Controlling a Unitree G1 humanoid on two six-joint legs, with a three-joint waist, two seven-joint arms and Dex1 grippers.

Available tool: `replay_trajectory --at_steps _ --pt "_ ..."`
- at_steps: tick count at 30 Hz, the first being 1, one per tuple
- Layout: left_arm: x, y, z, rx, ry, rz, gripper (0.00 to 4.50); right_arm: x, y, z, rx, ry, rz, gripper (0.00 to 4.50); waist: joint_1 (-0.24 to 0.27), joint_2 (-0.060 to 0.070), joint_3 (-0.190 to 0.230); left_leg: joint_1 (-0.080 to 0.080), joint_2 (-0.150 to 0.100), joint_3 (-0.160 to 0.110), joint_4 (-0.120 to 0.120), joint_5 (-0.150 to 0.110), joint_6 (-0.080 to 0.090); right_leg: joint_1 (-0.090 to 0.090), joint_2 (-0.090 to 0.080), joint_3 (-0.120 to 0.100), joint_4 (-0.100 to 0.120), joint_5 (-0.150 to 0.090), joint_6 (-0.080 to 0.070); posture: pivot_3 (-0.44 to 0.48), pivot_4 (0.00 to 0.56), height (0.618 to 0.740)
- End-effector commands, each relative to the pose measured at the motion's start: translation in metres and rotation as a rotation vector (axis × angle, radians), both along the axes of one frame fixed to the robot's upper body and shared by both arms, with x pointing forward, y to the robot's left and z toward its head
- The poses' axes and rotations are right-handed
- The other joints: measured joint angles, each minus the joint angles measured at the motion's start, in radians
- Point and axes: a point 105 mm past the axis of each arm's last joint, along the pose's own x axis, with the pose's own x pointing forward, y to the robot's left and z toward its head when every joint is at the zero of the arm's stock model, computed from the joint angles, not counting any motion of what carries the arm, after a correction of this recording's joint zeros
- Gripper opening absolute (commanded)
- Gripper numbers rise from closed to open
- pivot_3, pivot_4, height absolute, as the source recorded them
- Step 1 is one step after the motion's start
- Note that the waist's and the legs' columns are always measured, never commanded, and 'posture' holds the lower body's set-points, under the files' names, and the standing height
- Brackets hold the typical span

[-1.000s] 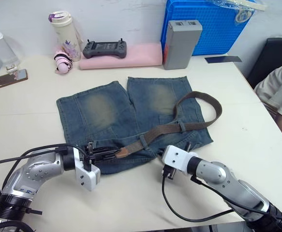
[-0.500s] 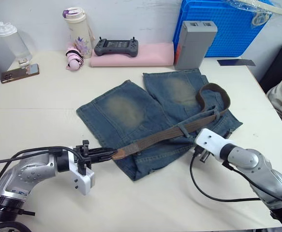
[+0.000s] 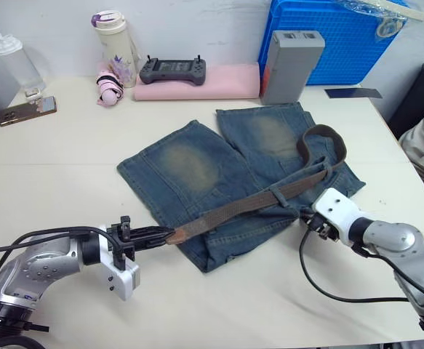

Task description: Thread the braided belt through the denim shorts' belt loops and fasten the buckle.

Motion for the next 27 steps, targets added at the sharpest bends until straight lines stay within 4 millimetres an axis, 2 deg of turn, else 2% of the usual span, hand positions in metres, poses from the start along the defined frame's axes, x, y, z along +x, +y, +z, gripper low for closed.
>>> replay_trajectory --at_steps 1,3,6,8,10,12,15,18,24,27 --pt "-0.004 0.001 0.012 -0.046 -0.049 -0.003 0.0 -0.027 0.012 0.048 0.361 0.184 0.098 3.57 -0.003 0.0 0.0 0.0 0.0 0.0 0.0 0.0 0.0 0.0 0.0 0.0 0.0 0.0 0.0 0.0 0.15 0.728" --pt "-0.005 -0.001 0.013 -0.051 -0.054 -0.009 0.0 -0.043 0.034 0.064 0.558 0.298 0.205 3.57 -0.006 0.001 0.001 0.0 0.0 0.0 0.0 0.0 0.0 0.0 0.0 0.0 0.0 0.0 0.0 0.0 0.15 0.728" --pt "-0.006 -0.002 0.014 -0.057 -0.065 -0.017 0.0 -0.063 0.066 0.072 0.781 0.472 0.348 3.57 -0.017 0.003 0.002 0.0 0.001 0.001 0.0 0.0 0.0 -0.001 0.0 0.0 0.0 0.0 0.0 0.0 0.15 0.728" --pt "-0.006 -0.003 0.015 -0.061 -0.072 -0.021 0.0 -0.07 0.086 0.079 0.953 0.558 0.411 3.57 -0.022 0.003 0.002 0.001 0.001 0.0 0.0 0.0 0.0 -0.001 0.0 0.001 0.0 0.0 0.0 0.0 0.15 0.728" --pt "-0.006 -0.005 0.016 -0.064 -0.08 -0.028 0.0 -0.077 0.109 0.073 1.115 0.675 0.429 3.57 -0.025 0.002 0.001 0.001 0.001 0.0 0.0 0.0 0.0 -0.001 0.0 0.0 0.0 0.0 0.0 0.0 0.15 0.728" --pt "-0.006 -0.006 0.018 -0.066 -0.087 -0.033 0.0 -0.078 0.126 0.066 1.262 0.771 0.375 3.57 -0.028 0.002 0.001 0.001 0.002 0.0 0.0 0.0 0.0 -0.001 0.0 0.0 0.0 0.0 0.0 0.0 0.15 0.728" --pt "-0.006 -0.007 0.019 -0.069 -0.093 -0.036 0.0 -0.066 0.141 0.055 1.433 0.854 0.201 3.57 -0.03 0.002 0.001 0.001 0.002 0.0 0.0 0.0 0.0 -0.001 0.0 0.0 0.002 0.0 0.0 0.0 0.15 0.728" --pt "-0.006 -0.007 0.019 -0.069 -0.094 -0.036 0.0 -0.057 0.15 0.053 1.562 0.889 0.084 3.57 -0.031 0.002 0.001 0.0 0.001 0.001 0.0 0.0 0.0 -0.001 0.0 0.0 0.002 0.0 0.0 0.0 0.15 0.728" --pt "-0.006 -0.007 0.019 -0.073 -0.092 -0.028 0.0 -0.047 0.169 0.055 1.664 0.897 -0.028 3.57 -0.031 0.002 0.001 0.0 0.001 0.001 0.0 0.001 0.0 -0.001 0.0 0.0 0.003 0.0 0.0 0.0 0.15 0.728" --pt "-0.005 -0.007 0.021 -0.075 -0.095 -0.022 0.0 -0.044 0.168 0.052 1.682 0.893 -0.086 3.57 -0.031 0.002 0.001 0.0 0.001 0.001 0.0 0.001 0.0 -0.001 0.0 0.0 0.003 0.0 0.0 0.0 0.15 0.728"
